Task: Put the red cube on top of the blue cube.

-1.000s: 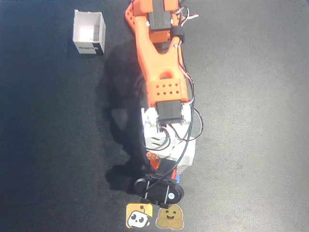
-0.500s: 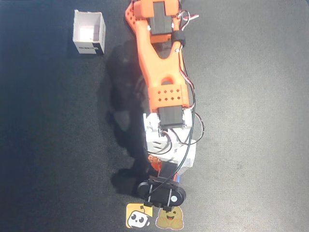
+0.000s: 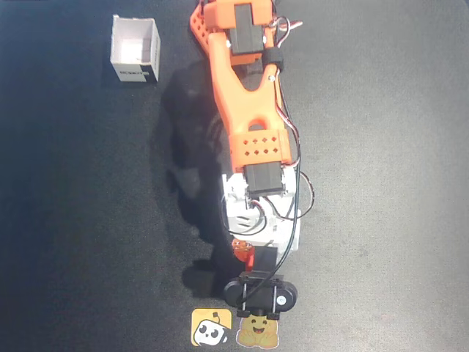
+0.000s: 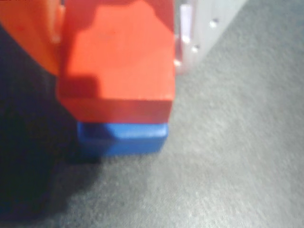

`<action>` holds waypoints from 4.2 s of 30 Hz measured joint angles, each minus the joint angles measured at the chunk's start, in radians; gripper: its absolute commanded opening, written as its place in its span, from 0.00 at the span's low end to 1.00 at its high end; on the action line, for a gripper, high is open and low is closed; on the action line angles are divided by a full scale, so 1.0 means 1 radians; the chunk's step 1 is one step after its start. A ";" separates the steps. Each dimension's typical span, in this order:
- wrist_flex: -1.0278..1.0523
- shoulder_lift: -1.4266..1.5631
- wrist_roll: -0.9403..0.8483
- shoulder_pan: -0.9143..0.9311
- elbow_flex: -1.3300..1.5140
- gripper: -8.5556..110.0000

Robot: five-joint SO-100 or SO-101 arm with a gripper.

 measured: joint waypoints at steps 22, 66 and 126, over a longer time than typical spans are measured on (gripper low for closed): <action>-0.028 -0.023 -0.006 0.002 -0.002 0.17; -0.014 -0.034 -0.005 0.000 0.009 0.24; -0.032 1.362 -0.176 0.021 1.189 0.08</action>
